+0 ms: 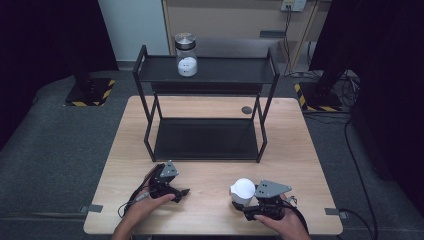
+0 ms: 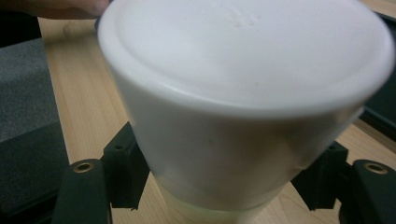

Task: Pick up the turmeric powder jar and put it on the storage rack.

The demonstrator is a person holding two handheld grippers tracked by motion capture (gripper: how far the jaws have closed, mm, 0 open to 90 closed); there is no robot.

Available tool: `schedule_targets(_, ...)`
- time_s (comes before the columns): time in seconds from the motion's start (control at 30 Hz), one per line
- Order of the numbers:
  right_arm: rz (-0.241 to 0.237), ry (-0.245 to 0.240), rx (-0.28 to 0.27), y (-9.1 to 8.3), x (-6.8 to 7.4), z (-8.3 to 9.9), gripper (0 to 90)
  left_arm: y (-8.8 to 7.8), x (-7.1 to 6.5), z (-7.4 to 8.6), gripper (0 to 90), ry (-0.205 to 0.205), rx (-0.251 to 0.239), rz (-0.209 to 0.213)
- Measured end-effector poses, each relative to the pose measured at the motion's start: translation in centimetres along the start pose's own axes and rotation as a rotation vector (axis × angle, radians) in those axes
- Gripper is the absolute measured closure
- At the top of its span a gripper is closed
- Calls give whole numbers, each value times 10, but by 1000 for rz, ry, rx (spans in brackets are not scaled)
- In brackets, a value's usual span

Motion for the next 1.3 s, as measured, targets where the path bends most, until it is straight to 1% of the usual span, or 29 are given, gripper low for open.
schedule_targets(0.13, -8, -9, 5, -2, -6, -3, 317, 0, 0, 0, 0, 0, 0, 0)
schedule_targets(0.17, -15, -15, 12, -2, -10, -5, 317, 0, 0, 0, 1, 0, 0, 0)
schedule_targets(0.2, -15, -15, 12, -2, -10, -5, 317, 0, 0, 0, 1, 0, 0, -1)
schedule_targets(0.3, -27, -21, 14, -3, -18, -9, 317, 0, 0, 0, 1, 0, 0, -1)
schedule_targets(0.33, -27, -21, 14, -3, -18, -9, 317, 0, 0, 0, 0, 0, 0, -1)
schedule_targets(0.4, -33, -19, 13, -2, -24, -11, 317, 0, 0, 0, 0, 0, 0, -1)
schedule_targets(0.43, -33, -19, 13, -2, -24, -11, 317, 0, 0, 0, 0, -1, 0, -2)
schedule_targets(0.5, -36, -20, 14, -1, -27, -13, 317, 0, 0, 0, 0, -1, 0, -2)
schedule_targets(0.53, -41, -22, 17, 0, -32, -15, 317, 0, 0, 0, 0, -1, 0, -2)
schedule_targets(0.57, -41, -22, 17, 0, -32, -15, 317, 0, 0, 0, 0, -1, 0, -2)
schedule_targets(0.7, -51, -20, 18, 2, -40, -20, 317, 0, 0, 0, 0, -1, 0, -2)
schedule_targets(0.8, -58, -21, 19, 6, -48, -24, 317, 0, 0, 0, 0, 0, 0, -2)
schedule_targets(0.83, -58, -21, 19, 6, -48, -24, 317, 0, 0, 0, 0, 0, 0, -2)
schedule_targets(1.3, -75, -18, 38, 24, -74, -35, 317, 0, 0, 0, 0, -1, 0, -2)
Point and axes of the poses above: each handheld gripper's, and its own axes: y roughly forward along the jaws, z roughly out of its underside, x roughly to its left, the point moved 4 cm from there along y, roughly forward along the jaws, and after that the axes turned 10 degrees about -x, right-handed, at the moved point
